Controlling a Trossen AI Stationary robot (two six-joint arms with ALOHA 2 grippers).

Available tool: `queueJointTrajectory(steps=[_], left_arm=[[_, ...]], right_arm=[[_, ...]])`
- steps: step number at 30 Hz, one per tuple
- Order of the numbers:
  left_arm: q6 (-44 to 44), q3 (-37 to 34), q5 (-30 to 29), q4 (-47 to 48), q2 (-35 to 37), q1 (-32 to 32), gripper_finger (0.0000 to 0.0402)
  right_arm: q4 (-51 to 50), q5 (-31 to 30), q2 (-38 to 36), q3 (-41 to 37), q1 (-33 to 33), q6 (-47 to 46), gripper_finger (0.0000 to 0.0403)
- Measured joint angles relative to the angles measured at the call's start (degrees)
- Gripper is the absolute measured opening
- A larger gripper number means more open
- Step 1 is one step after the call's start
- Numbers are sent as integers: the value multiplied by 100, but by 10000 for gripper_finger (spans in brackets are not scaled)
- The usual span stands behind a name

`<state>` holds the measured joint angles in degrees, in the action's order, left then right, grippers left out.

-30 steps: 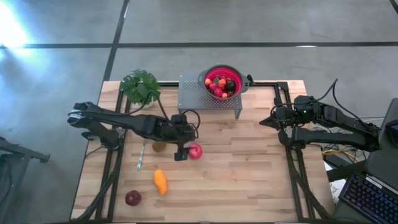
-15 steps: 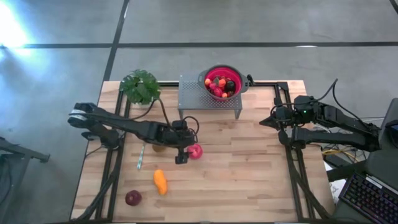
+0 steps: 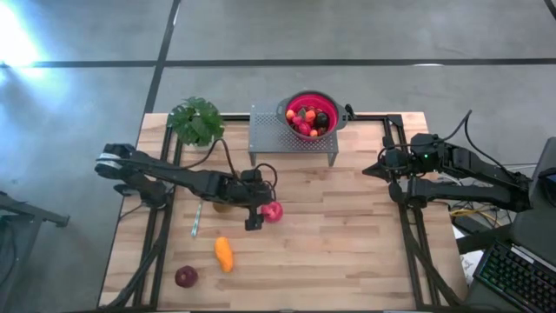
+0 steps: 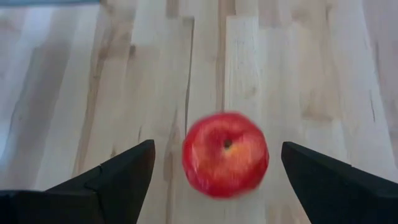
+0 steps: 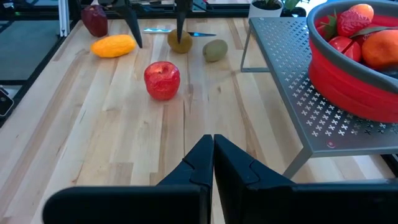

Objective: Pick & Place Fruit
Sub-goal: Put the apple into the strainer bowl on the shelf

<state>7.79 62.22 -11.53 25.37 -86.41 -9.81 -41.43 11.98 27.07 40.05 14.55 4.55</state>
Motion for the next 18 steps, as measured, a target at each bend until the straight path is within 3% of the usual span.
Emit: queueJointTrajectory(steps=[12,18], left_arm=[[339,-29,-46,-884,9,23,355],[594,-62,-51,-907,-164,31,394]], right_arm=[[7,-1,0,0,-1,-4,8],[109,-1,12,0,0,45,8]])
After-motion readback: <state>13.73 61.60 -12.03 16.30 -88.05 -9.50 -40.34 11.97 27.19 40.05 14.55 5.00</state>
